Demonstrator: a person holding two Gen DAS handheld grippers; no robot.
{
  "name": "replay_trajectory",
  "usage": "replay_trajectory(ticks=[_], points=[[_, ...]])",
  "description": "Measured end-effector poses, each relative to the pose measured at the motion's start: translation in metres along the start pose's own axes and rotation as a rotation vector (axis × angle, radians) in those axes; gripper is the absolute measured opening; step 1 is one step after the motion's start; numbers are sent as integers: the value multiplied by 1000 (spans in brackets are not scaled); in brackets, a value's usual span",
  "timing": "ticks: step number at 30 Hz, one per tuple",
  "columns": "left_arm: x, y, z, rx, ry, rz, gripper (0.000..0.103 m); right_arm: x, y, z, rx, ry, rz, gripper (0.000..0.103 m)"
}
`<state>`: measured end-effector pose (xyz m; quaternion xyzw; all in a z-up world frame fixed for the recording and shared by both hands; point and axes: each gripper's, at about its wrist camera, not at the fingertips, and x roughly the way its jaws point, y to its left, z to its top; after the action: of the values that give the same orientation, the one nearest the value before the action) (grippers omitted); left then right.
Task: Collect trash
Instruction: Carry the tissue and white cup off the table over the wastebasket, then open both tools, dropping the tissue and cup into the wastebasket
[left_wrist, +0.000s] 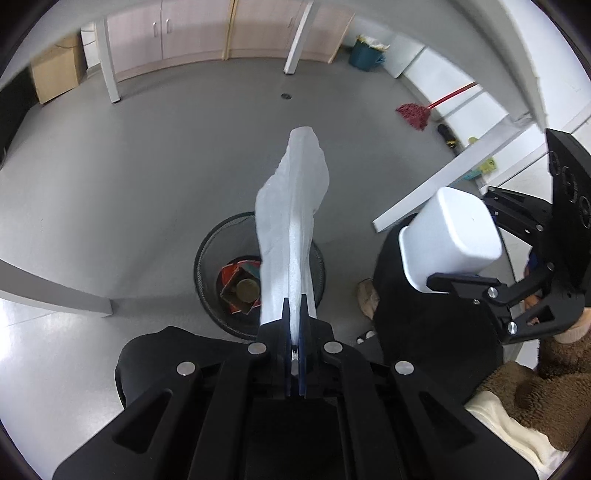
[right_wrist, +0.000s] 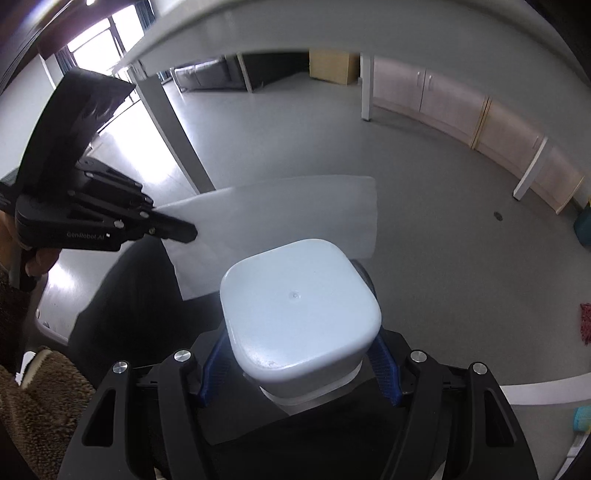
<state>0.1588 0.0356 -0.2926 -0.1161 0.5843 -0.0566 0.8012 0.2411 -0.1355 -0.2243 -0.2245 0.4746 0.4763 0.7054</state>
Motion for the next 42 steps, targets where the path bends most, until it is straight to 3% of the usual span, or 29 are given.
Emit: replay_trajectory(ticks=[16, 27, 39, 41, 42], points=[[73, 23, 25, -41, 168, -22, 3, 83, -13, 1, -7, 163, 12, 68], [133, 37, 37, -73, 324, 51, 3, 117, -18, 2, 5, 244, 58, 68], [157, 57, 39, -124, 388, 31, 5, 141, -6, 9, -17, 314, 91, 65], [151, 56, 39, -126, 370, -5, 10, 140, -11, 12, -31, 310, 79, 65], [148, 56, 40, -128, 363, -5, 37, 137, -11, 12, -39, 303, 68, 68]])
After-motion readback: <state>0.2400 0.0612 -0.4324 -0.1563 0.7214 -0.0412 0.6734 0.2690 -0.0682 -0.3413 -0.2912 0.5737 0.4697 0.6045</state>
